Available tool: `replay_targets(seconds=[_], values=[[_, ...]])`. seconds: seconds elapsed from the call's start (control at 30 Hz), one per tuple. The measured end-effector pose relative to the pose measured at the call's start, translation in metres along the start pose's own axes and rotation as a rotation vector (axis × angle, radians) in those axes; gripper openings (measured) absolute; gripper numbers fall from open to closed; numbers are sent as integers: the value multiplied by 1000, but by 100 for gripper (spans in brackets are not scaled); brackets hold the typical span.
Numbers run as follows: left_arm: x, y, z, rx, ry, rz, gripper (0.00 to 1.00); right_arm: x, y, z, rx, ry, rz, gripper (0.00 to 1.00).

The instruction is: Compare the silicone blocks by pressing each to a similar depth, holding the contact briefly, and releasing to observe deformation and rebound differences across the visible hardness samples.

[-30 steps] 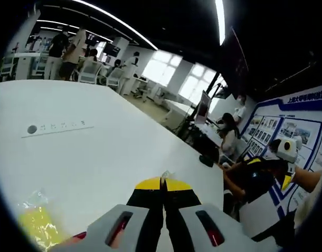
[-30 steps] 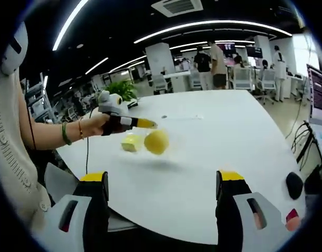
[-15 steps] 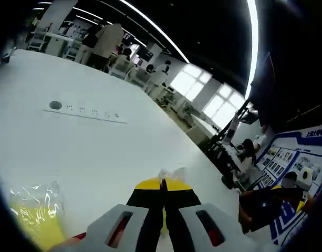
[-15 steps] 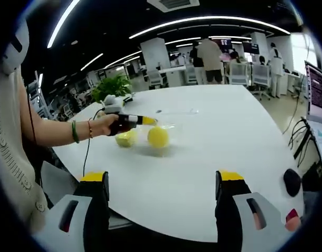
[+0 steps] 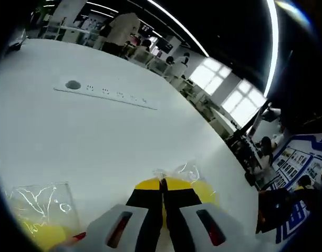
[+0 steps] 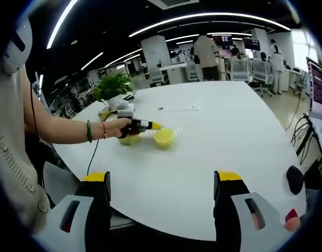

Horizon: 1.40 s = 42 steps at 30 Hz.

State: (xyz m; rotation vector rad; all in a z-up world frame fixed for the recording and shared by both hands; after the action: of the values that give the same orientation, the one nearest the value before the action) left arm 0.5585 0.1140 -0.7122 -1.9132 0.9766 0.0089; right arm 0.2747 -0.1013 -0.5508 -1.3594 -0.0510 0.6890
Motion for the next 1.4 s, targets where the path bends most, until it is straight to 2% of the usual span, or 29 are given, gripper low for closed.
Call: replay_targets(seconds=[0.07, 0.37, 0.6, 0.7, 0.77, 0.93, 1.07, 1.4], values=[[0, -1, -1, 1, 14, -17, 0, 0, 0, 0, 1, 0, 1, 74], [0, -1, -2, 86, 1, -31, 0, 1, -3, 0, -1, -9, -9, 73], [-5, -5, -2, 244, -29, -9, 10, 1, 0, 3, -12, -17, 7, 72], [-9, -6, -1, 261, -34, -3, 15, 1, 1, 7, -17, -27, 12, 72], [-14, -7, 0, 232, -34, -4, 17, 1, 1, 9, -20, -35, 13, 72], [-29, -8, 0, 237, -37, -4, 24, -1, -4, 14, -32, -51, 0, 73], [-45, -8, -6, 262, -18, 4, 29, -1, -19, 20, -28, -73, -53, 73], [-87, -21, -24, 332, -6, -35, 37, -2, -39, 36, -20, -129, -111, 73]])
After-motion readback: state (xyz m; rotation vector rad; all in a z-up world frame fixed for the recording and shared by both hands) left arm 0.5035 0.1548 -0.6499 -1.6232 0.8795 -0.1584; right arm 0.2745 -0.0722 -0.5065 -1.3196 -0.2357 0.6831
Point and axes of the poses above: the point that each gripper's makers call its tool centre point, and the gripper's own axes: x roughly forward along the fingers, z roughly to its left, y roughly out of its underside, the point moved 3 cm from there along -x, roughly backward along the fingers, and after that the axes turned 10 degrees about -z, right-handed, at the moved point
